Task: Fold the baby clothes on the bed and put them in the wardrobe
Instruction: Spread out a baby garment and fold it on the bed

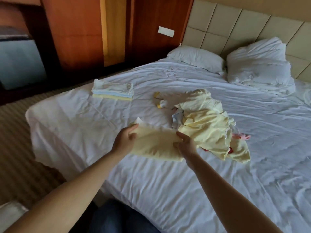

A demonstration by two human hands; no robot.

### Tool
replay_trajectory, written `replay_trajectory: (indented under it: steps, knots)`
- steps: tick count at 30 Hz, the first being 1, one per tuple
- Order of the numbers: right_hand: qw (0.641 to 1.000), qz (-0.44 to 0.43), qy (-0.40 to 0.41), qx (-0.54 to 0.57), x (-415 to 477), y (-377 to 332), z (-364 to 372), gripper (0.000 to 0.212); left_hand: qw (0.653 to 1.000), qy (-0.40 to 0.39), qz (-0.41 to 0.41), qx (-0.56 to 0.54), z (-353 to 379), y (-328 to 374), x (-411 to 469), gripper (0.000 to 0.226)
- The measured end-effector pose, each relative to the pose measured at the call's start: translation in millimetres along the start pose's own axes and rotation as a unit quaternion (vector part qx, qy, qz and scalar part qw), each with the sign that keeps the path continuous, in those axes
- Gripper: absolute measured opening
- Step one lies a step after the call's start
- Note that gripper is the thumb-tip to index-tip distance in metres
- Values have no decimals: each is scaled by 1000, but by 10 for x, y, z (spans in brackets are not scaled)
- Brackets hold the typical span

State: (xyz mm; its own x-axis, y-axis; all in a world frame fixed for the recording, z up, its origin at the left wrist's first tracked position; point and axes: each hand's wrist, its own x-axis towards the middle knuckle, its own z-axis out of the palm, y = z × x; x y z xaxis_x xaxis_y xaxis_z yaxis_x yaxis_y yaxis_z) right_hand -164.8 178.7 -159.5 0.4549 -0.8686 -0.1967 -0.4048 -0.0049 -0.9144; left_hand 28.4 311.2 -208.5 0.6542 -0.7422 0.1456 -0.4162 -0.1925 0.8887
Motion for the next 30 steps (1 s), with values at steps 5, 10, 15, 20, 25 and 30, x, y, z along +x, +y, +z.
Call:
replay_trajectory:
  steps: [5, 10, 15, 20, 25, 30]
  knots:
    - [997, -45, -36, 49, 447, -506, 798, 60, 998, 66, 13, 19, -797, -230, 468, 44]
    - [993, -55, -70, 71, 1029, -848, 1585, 62, 993, 112, -1, 43, -1382, -630, 1061, 46]
    - [994, -86, -67, 27, 1595, -1050, 2195, 63, 991, 121, -18, 60, -1709, -1063, 1668, 46]
    - [993, -98, -53, -45, 2141, -969, 2714, 69, 986, 127, -42, 100, -1739, -1496, 2112, 47]
    - [979, -112, -23, -170, 2436, -744, 2992, 64, 970, 98, -56, 215, -1623, -1882, 2283, 46]
    - [954, -123, 7, -272, 2514, -447, 3178, 63, 920, 111, -53, 372, -1538, -2090, 2299, 48]
